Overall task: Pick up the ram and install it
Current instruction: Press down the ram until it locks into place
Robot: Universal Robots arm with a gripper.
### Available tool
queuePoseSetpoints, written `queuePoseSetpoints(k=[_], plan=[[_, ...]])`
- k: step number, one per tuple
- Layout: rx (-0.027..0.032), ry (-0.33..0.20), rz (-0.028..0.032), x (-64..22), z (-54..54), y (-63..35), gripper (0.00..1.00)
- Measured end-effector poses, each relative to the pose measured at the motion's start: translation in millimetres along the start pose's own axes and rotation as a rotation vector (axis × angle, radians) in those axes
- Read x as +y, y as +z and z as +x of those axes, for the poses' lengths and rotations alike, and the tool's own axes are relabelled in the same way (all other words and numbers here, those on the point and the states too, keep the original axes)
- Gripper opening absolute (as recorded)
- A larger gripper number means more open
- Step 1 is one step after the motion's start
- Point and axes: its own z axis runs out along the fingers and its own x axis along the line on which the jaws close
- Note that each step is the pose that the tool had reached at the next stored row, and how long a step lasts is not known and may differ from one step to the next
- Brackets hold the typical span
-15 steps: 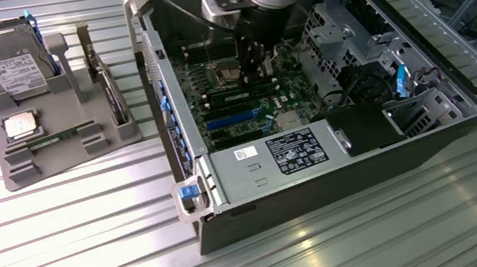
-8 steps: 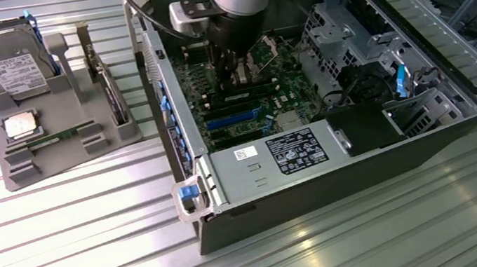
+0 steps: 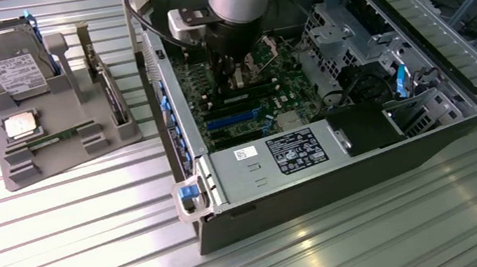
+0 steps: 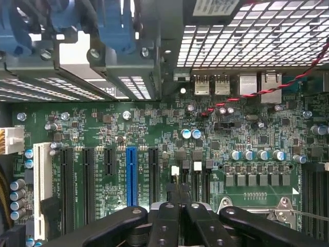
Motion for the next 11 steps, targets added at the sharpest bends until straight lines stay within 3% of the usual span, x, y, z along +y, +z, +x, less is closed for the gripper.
queuePoseSetpoints(k=[2, 11], plan=[[-0.0023, 0.0, 0.0013, -0.6, -0.3, -4.4, 0.11], [-0.005, 0.0, 0.0, -54.4, -0.4, -14.0, 0.11]])
